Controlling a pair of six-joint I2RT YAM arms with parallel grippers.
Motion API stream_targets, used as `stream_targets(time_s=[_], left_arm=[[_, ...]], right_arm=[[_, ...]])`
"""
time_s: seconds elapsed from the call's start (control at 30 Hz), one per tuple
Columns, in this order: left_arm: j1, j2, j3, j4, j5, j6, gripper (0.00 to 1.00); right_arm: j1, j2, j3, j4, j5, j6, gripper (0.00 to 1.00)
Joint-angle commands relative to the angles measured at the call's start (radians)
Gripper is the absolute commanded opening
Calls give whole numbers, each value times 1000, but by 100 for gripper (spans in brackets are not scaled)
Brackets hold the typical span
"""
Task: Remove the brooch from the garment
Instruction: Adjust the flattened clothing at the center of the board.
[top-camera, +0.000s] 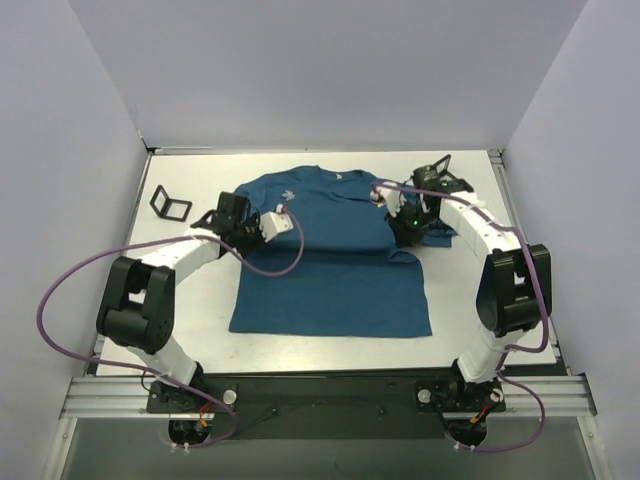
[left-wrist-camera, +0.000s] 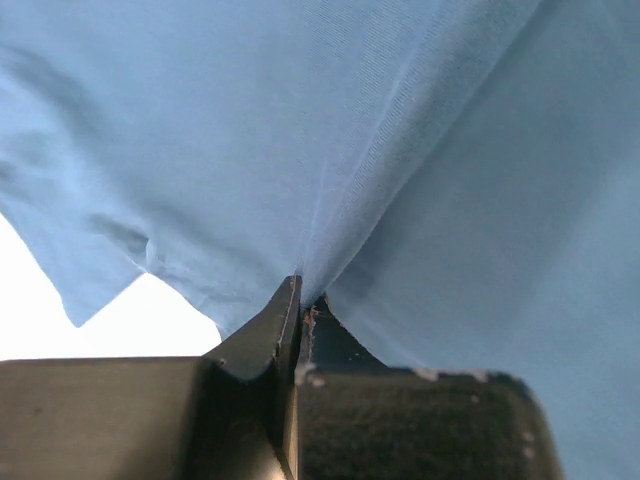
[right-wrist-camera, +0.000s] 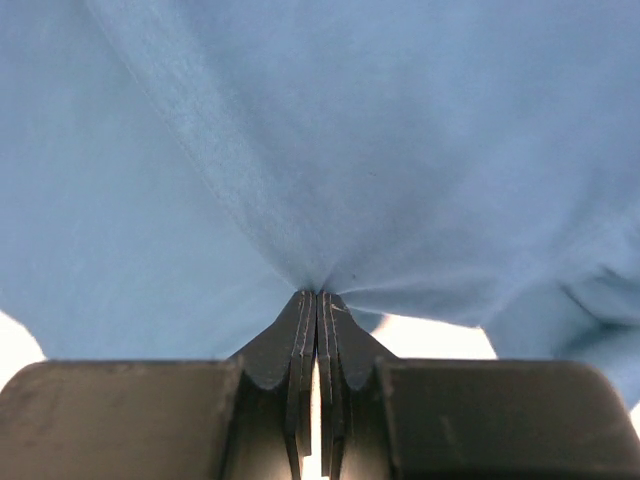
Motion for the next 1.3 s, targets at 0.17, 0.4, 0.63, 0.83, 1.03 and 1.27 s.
stream_targets(time_s=[0.17, 0.4, 0.63, 0.83, 1.03, 1.27], left_arm=[[-34, -210, -253, 38, -47, 114, 0], [-55, -237, -259, -169, -22, 192, 0], [-111, -254, -260, -323, -8, 229, 0], [-108, -279, -241, -338, 16, 195, 30], [-10, -280, -67, -315, 96, 160, 95], [11, -44, 144, -91, -44, -27, 97]], right_arm=[[56, -180, -325, -23, 129, -147, 0], [132, -217, -411, -88, 209, -216, 0], [172, -220, -438, -137, 204, -219, 0], [161, -277, -382, -226, 115, -246, 4], [98, -305, -187, -273, -37, -219, 39], [29, -156, 12, -172, -196, -20, 50]])
